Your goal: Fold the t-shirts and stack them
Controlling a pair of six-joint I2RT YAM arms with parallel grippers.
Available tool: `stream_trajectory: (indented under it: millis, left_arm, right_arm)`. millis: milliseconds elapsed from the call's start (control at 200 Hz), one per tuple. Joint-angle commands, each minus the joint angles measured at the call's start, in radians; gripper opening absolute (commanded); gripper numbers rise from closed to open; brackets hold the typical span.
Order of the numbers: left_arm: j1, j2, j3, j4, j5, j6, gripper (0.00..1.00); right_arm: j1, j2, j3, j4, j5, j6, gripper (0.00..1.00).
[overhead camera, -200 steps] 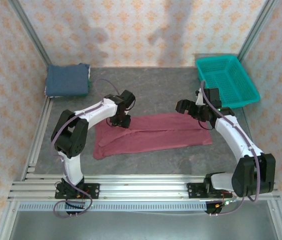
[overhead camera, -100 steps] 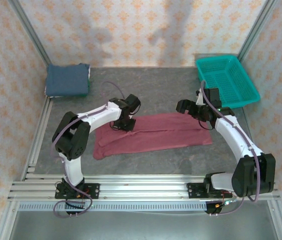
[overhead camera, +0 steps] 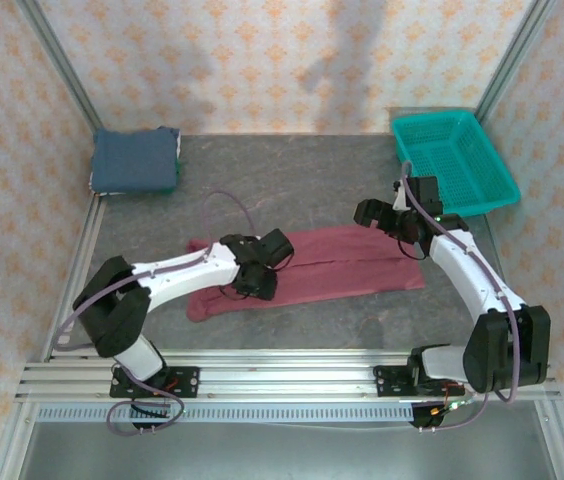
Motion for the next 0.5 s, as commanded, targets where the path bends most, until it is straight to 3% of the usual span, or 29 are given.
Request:
stream_trajectory:
  millis: [0, 105, 215, 270, 340, 420, 495]
  left_arm:
    - [0.008, -0.095, 0.037, 0.001, -0.09, -0.031, 0.73]
    - [0.091, -0.105, 0.082, -0.042, -0.12, -0.037, 0.76]
    - [0.208, -0.041, 0.121, -0.121, -0.201, -0.042, 0.73]
    - [0.271, 0.001, 0.115, -0.1, -0.178, -0.013, 0.62]
    - [0.304, 0.057, 0.107, -0.061, -0.18, 0.037, 0.38]
    - [0.328, 0.127, 0.111, -0.042, -0.174, 0.08, 0.24]
    - [0.329, 0.161, 0.094, -0.011, -0.139, 0.096, 0.17]
  right_arm:
    - [0.001, 0.03, 0.015, 0.003, 0.019, 0.029, 0.99]
    - [0.002, 0.054, 0.017, 0.018, -0.008, 0.052, 0.99]
    - [0.002, 0.069, 0.019, 0.025, -0.036, 0.064, 0.99]
    - [0.004, 0.069, 0.019, 0.027, -0.043, 0.067, 0.99]
    - [0.004, 0.067, 0.023, 0.024, -0.051, 0.062, 0.99]
    - [0.004, 0.066, 0.028, 0.018, -0.059, 0.058, 0.99]
    - [0.004, 0.063, 0.034, 0.005, -0.059, 0.05, 0.99]
